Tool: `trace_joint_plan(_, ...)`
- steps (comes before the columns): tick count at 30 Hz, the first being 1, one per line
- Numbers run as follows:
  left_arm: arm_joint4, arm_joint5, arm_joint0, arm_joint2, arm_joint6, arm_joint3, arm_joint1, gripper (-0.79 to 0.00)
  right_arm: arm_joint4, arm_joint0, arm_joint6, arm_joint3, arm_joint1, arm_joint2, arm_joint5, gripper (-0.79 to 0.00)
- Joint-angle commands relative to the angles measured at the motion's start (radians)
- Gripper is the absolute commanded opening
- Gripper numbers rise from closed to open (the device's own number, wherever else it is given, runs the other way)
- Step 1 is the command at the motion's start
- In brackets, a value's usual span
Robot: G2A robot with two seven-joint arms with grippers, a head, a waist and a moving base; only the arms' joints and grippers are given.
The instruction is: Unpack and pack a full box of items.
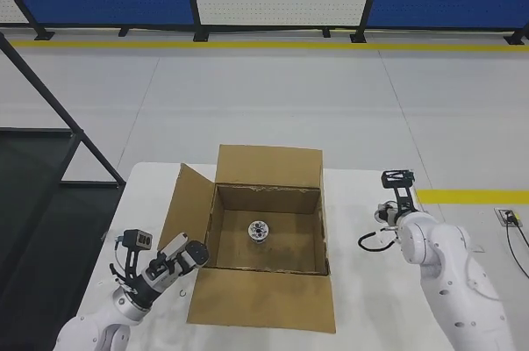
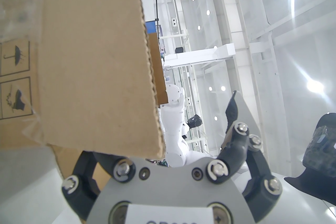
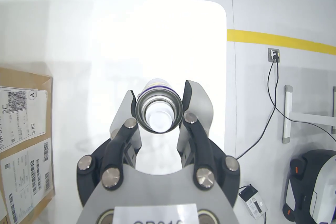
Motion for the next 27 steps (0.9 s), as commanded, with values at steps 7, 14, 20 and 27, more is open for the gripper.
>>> trace_joint_plan(7, 0.013, 0.022, -0.013, 0.008, 0.002, -0.004, 0.0, 0.0, -0.056, 0.006, 0.016, 0.047, 0.002, 0.0, -0.021, -0.785)
trace_joint_plan(14, 0.02, 0.031, -0.025, 0.017, 0.006, -0.001, 0.0, 0.0, -0.077, 0.028, 0.038, 0.098, -0.005, -0.021, -0.028, -0.785)
trace_joint_plan(20, 0.023, 0.036, -0.028, 0.018, 0.009, -0.003, 0.0, 0.0, -0.056, 0.045, 0.056, 0.128, -0.007, -0.02, -0.075, -0.785)
trace_joint_plan(27, 0.024, 0.04, -0.032, 0.02, 0.011, -0.004, 0.0, 0.0, -0.064, 0.056, 0.073, 0.149, -0.01, -0.027, -0.086, -0.668)
